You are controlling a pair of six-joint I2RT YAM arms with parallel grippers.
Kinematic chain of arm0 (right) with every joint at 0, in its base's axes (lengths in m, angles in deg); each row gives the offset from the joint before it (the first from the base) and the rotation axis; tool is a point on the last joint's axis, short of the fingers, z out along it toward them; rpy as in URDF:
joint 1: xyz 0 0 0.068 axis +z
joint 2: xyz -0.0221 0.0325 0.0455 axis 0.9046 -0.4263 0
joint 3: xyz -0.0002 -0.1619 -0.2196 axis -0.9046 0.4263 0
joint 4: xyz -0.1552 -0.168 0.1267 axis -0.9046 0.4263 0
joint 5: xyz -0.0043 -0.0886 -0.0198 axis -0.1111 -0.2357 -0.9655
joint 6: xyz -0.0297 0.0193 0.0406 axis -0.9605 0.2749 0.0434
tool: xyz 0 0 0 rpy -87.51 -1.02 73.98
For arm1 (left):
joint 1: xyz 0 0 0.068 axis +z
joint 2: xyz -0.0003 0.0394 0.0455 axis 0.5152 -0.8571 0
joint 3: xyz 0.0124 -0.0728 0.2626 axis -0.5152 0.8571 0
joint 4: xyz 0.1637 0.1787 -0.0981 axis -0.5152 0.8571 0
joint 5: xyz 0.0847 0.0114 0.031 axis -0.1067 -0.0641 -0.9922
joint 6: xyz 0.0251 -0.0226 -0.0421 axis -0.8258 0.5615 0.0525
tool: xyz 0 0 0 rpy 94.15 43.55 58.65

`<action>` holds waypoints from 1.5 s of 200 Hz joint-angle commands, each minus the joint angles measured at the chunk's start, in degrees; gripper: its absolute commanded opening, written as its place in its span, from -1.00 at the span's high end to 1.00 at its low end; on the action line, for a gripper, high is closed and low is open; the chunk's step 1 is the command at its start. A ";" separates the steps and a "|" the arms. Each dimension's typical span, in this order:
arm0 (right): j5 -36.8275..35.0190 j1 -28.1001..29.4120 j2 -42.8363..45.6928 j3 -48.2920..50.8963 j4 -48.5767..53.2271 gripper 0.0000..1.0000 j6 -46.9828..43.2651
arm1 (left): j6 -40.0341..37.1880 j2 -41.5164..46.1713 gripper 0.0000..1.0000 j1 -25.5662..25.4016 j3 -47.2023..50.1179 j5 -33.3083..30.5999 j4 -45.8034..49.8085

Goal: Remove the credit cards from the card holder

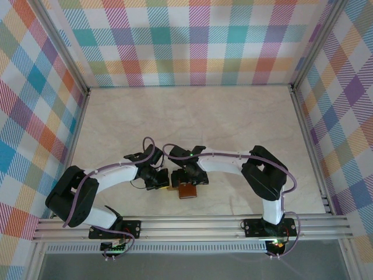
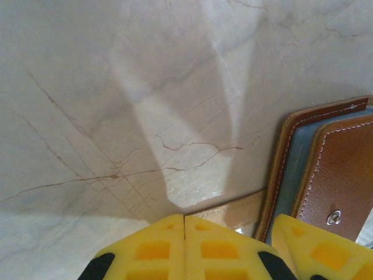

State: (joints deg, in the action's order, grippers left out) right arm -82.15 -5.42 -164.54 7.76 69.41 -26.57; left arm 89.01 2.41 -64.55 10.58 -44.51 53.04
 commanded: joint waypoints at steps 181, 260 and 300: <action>-10.52 -0.04 13.55 3.28 11.77 -0.23 -0.51 | -2.33 -0.35 0.91 0.67 -0.06 -4.26 4.90; -7.16 -2.94 19.08 11.52 4.55 0.63 -2.51 | -1.60 1.19 0.81 0.30 -1.80 -4.58 7.09; -5.16 -3.24 20.83 14.27 -0.65 1.00 -1.39 | 0.45 3.88 0.67 -1.34 -4.14 -5.46 9.37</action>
State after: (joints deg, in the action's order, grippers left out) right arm -89.17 -8.37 -145.53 20.81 72.62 -28.39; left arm 88.20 3.44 -64.98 8.88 -47.77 57.98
